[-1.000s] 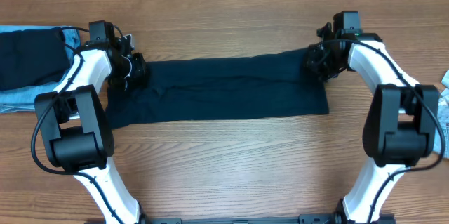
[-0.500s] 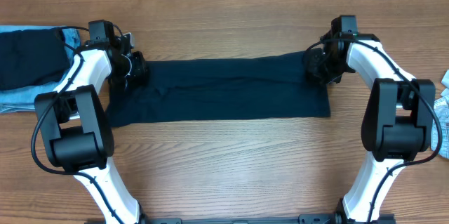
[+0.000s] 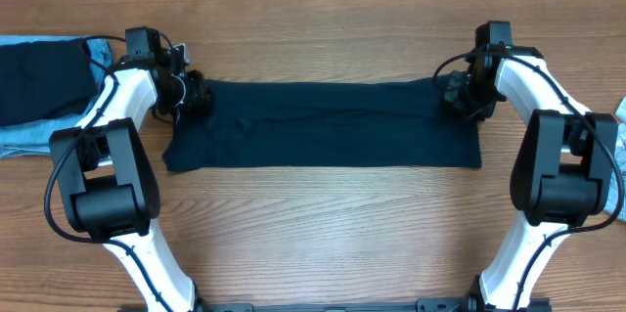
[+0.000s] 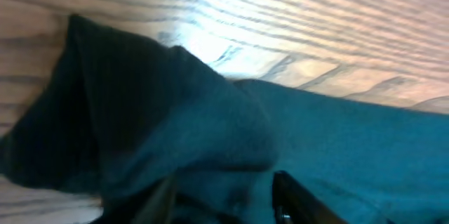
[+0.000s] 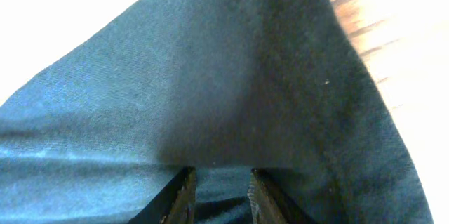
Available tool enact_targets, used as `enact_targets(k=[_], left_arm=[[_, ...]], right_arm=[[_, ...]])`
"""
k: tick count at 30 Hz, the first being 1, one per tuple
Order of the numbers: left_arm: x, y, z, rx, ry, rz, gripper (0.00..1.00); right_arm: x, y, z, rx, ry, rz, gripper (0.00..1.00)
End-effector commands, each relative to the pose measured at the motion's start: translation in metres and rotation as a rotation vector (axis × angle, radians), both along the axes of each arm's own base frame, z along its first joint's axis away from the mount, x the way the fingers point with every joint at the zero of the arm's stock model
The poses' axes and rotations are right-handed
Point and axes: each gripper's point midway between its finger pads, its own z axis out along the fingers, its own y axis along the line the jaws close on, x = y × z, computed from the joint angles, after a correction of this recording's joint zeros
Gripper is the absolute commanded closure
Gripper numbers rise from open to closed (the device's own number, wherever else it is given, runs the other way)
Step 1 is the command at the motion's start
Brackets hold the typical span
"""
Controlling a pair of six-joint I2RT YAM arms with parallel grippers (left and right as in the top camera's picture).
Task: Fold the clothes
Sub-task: 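Release the strip and raise both grippers away to the sides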
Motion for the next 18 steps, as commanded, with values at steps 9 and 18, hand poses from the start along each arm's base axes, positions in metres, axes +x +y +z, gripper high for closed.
enact_targets(k=[9, 18], left_arm=[[0.039, -0.033, 0.073, -0.210, -0.140, -0.113, 0.48], [0.055, -0.044, 0.175, -0.239, -0.287, -0.252, 0.57]], right_arm=[[0.023, -0.042, 0.056, -0.088, -0.090, -0.027, 0.60], [0.024, -0.009, 0.114, 0.079, -0.219, 0.017, 0.42]])
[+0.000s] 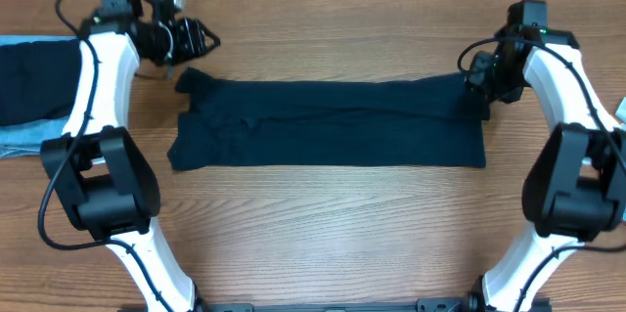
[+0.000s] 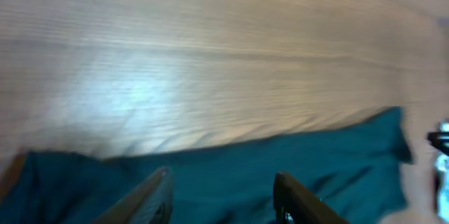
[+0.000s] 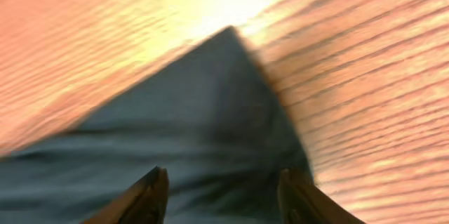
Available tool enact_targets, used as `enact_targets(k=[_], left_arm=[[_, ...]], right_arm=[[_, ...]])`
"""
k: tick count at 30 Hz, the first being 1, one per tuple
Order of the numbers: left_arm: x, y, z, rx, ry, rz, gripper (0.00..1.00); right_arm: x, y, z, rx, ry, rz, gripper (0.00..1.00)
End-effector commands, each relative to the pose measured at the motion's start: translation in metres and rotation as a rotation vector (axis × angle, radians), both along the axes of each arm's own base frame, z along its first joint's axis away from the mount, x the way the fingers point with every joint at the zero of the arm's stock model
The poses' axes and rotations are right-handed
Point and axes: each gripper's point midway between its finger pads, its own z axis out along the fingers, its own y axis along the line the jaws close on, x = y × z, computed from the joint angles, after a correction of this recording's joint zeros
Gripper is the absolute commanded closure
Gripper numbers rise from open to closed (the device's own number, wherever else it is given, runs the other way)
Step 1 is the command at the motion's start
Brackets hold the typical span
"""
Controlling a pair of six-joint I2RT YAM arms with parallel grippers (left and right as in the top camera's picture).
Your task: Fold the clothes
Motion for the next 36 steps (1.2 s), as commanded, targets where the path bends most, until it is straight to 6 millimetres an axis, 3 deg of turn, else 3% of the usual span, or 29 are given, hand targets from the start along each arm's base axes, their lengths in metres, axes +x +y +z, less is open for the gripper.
enact_targets(k=[1, 5, 9, 14, 17, 20, 23, 28, 33, 36], left_arm=[[-0.001, -0.006, 0.055, 0.021, -0.103, -0.117, 0.59], [-0.021, 0.015, 0.093, 0.192, -0.070, -0.086, 0.62], [-0.055, 0.037, 0.146, 0.351, -0.071, -0.003, 0.65], [-0.081, 0.042, 0.208, 0.406, -0.194, 0.081, 0.62], [-0.105, 0.048, 0.245, 0.459, -0.276, 0.138, 0.61], [-0.128, 0.057, 0.267, 0.523, -0.308, 0.194, 0.58], [-0.155, 0.064, 0.276, 0.566, -0.293, 0.247, 0.55], [-0.191, 0.075, 0.265, 0.601, -0.163, 0.332, 0.55], [-0.194, 0.073, 0.251, 0.573, -0.099, 0.338, 0.45], [-0.187, 0.077, 0.237, 0.575, -0.052, 0.332, 0.40]], right_arm=[[0.007, 0.021, 0.049, 0.095, -0.112, 0.046, 0.42], [0.000, 0.025, 0.047, 0.128, -0.087, 0.049, 0.41], [-0.001, 0.031, 0.048, 0.164, -0.084, 0.059, 0.42], [-0.002, 0.038, 0.055, 0.203, -0.099, 0.072, 0.46], [-0.010, 0.039, 0.073, 0.194, -0.120, 0.089, 0.47], [-0.019, 0.041, 0.097, 0.187, -0.151, 0.095, 0.47], [-0.034, 0.043, 0.128, 0.177, -0.200, 0.101, 0.46], [-0.058, 0.047, 0.180, 0.149, -0.312, 0.124, 0.45], [-0.080, 0.050, 0.231, 0.109, -0.457, 0.153, 0.39], [-0.091, 0.052, 0.249, 0.098, -0.510, 0.158, 0.32]])
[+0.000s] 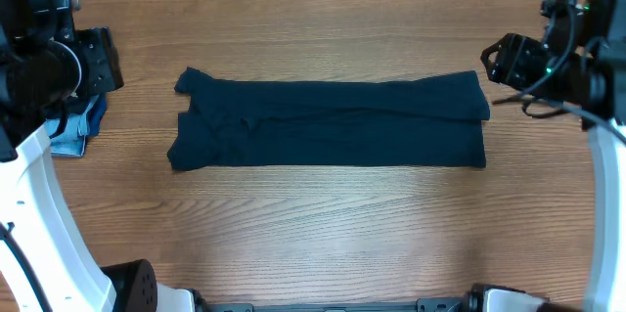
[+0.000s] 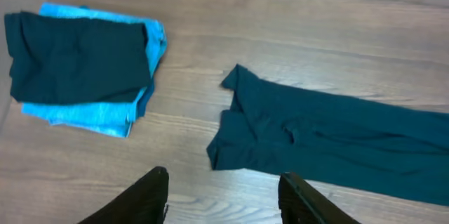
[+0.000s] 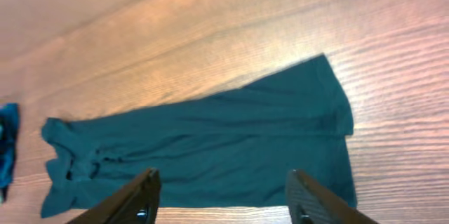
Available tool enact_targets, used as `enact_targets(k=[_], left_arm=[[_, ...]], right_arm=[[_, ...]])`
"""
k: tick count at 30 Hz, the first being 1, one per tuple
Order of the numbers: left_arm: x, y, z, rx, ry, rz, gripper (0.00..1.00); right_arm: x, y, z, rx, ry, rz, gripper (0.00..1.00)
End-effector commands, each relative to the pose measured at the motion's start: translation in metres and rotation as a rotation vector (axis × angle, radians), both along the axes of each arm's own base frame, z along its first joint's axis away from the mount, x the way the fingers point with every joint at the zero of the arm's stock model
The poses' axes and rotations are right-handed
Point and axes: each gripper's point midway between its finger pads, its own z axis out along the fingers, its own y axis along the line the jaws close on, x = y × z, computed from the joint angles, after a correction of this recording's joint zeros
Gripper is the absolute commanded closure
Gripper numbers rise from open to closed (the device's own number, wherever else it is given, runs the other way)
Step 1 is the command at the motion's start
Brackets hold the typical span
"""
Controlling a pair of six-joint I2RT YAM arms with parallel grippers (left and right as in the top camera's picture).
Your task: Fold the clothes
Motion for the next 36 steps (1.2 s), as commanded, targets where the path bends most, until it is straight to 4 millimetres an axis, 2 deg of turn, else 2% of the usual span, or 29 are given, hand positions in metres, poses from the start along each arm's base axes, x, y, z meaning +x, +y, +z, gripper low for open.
enact_targets(k=[1, 6, 12, 16, 18, 22, 27, 29, 31, 36], left_arm=[[0.011, 0.010, -0.024, -0.014, 0.073, 0.052, 0.39], [0.034, 0.018, -0.059, -0.084, 0.151, 0.057, 0.37], [0.050, 0.021, -0.106, -0.177, 0.274, 0.019, 0.42], [0.062, 0.021, -0.127, -0.245, 0.301, -0.021, 0.41], [0.064, 0.026, -0.139, -0.274, 0.321, -0.009, 0.40], [0.052, 0.036, -0.159, -0.335, 0.379, -0.002, 0.47], [0.035, 0.048, -0.163, -0.380, 0.420, 0.034, 0.46], [0.028, 0.049, -0.161, -0.388, 0.428, 0.031, 0.46], [0.026, 0.048, -0.155, -0.393, 0.413, 0.019, 0.46], [0.023, 0.038, -0.123, -0.362, 0.289, -0.056, 0.45]], right_arm=[[-0.012, 0.002, 0.030, -0.016, -0.090, 0.008, 0.30], [-0.018, 0.003, 0.032, -0.016, -0.086, 0.008, 0.23], [-0.025, 0.004, 0.026, -0.012, -0.051, 0.012, 0.25], [-0.027, 0.004, 0.025, -0.024, -0.046, 0.028, 0.26], [-0.028, 0.005, 0.024, -0.023, -0.040, 0.028, 0.26], [-0.032, 0.005, 0.023, -0.025, -0.032, 0.031, 0.25], [-0.034, 0.005, 0.023, -0.035, -0.031, 0.044, 0.24], [-0.035, 0.005, 0.022, -0.034, -0.023, 0.038, 0.20], [-0.034, 0.001, 0.019, -0.039, -0.008, 0.008, 0.20], [-0.026, -0.024, -0.014, -0.018, 0.128, -0.108, 0.20]])
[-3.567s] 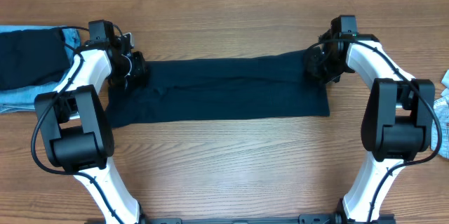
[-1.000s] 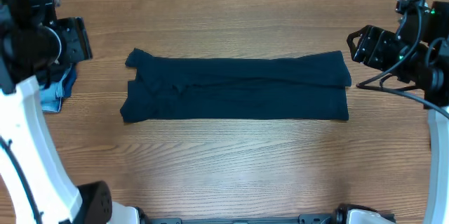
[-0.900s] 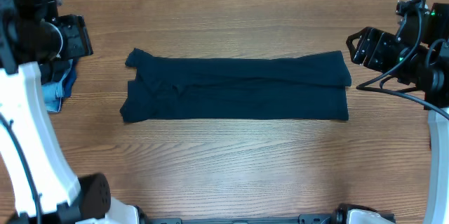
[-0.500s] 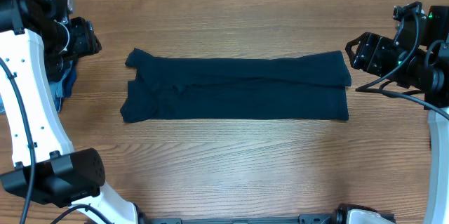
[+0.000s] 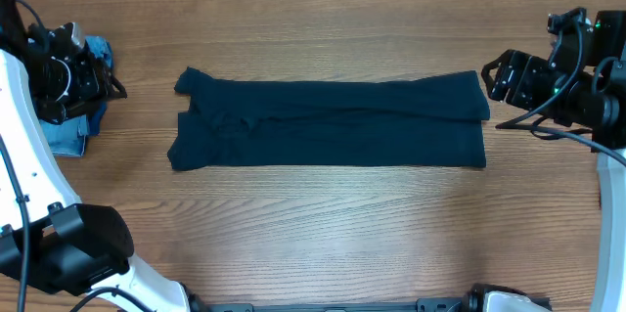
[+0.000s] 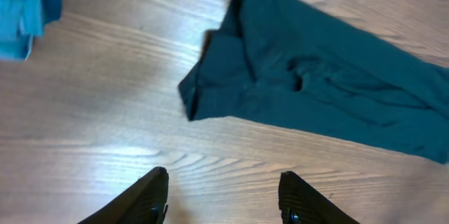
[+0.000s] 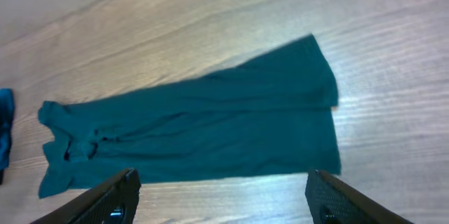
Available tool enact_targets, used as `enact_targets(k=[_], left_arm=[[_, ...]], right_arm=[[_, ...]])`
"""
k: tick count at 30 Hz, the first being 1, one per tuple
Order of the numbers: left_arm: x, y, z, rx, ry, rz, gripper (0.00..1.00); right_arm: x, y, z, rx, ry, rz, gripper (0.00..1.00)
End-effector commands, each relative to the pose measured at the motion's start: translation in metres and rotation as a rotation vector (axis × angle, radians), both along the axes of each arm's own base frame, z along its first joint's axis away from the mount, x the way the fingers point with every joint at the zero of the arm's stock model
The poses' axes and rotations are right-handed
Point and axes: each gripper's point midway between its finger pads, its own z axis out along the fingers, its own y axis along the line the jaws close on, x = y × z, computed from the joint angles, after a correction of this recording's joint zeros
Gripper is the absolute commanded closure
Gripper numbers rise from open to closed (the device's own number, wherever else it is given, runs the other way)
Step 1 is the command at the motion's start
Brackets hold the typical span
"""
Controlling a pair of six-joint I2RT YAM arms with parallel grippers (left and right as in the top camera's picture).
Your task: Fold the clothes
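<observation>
A dark teal garment [image 5: 328, 122] lies folded lengthwise into a long band across the middle of the wooden table, its left end bunched and its right end square. It also shows in the left wrist view [image 6: 330, 83] and in the right wrist view [image 7: 189, 136]. My left gripper [image 5: 103, 82] hangs raised at the far left, open and empty [image 6: 223, 199]. At the far right my right gripper [image 5: 494, 77] is raised off the garment's right end, open wide and empty [image 7: 221, 199].
A stack of folded clothes, light blue with a dark piece on top [image 5: 76, 121], lies at the left edge under my left arm; its corner shows in the left wrist view [image 6: 28, 10]. A wooden table [image 5: 323, 234] surrounds the garment.
My left arm has come nearer to the table and towards the garment's left end. My right gripper's jaws stand wider apart. The garment has not moved.
Both grippers were shut on the garment's two far corners. Then they stood open just off those corners with the cloth lying flat. Then both arms were lifted high at the table's sides, and now they hang open beside the folded band.
</observation>
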Motion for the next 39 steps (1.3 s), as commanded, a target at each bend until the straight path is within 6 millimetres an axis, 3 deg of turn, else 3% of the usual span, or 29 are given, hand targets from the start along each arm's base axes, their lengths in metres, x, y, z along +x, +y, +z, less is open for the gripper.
enact_targets(k=[1, 4, 6, 9, 14, 19, 22, 28, 32, 39], left_arm=[[-0.008, -0.014, 0.043, 0.026, -0.164, -0.070, 0.42], [-0.016, -0.018, 0.063, 0.056, -0.225, -0.072, 0.29], [-0.025, -0.022, 0.077, 0.075, -0.263, -0.073, 0.00], [-0.035, -0.027, 0.093, 0.099, -0.312, -0.074, 0.00], [-0.051, -0.049, 0.114, 0.061, -0.388, -0.128, 0.00], [-0.065, -0.048, 0.132, 0.169, -0.441, -0.123, 0.00], [-0.069, -0.058, 0.138, 0.171, -0.463, -0.141, 0.00], [-0.066, -0.080, 0.141, 0.289, -0.467, -0.230, 0.00], [-0.060, -0.092, 0.144, 0.306, -0.491, -0.276, 0.00], [-0.056, -0.093, 0.141, 0.303, -0.485, -0.283, 0.00]], right_arm=[[0.011, -0.026, -0.026, 0.012, 0.104, -0.110, 0.20], [0.020, -0.042, -0.053, 0.030, 0.189, -0.149, 0.20], [0.032, -0.056, -0.075, 0.058, 0.234, -0.175, 0.17], [0.054, -0.067, -0.102, 0.163, 0.256, -0.170, 0.16], [0.066, -0.088, -0.158, 0.246, 0.352, -0.169, 0.15], [0.073, -0.092, -0.203, 0.276, 0.418, -0.133, 0.16], [0.082, -0.093, -0.226, 0.284, 0.425, -0.121, 0.16], [0.090, -0.088, -0.259, 0.320, 0.432, -0.056, 0.16], [0.091, -0.081, -0.268, 0.351, 0.426, 0.002, 0.16], [0.076, -0.063, -0.299, 0.393, 0.506, 0.052, 0.20]])
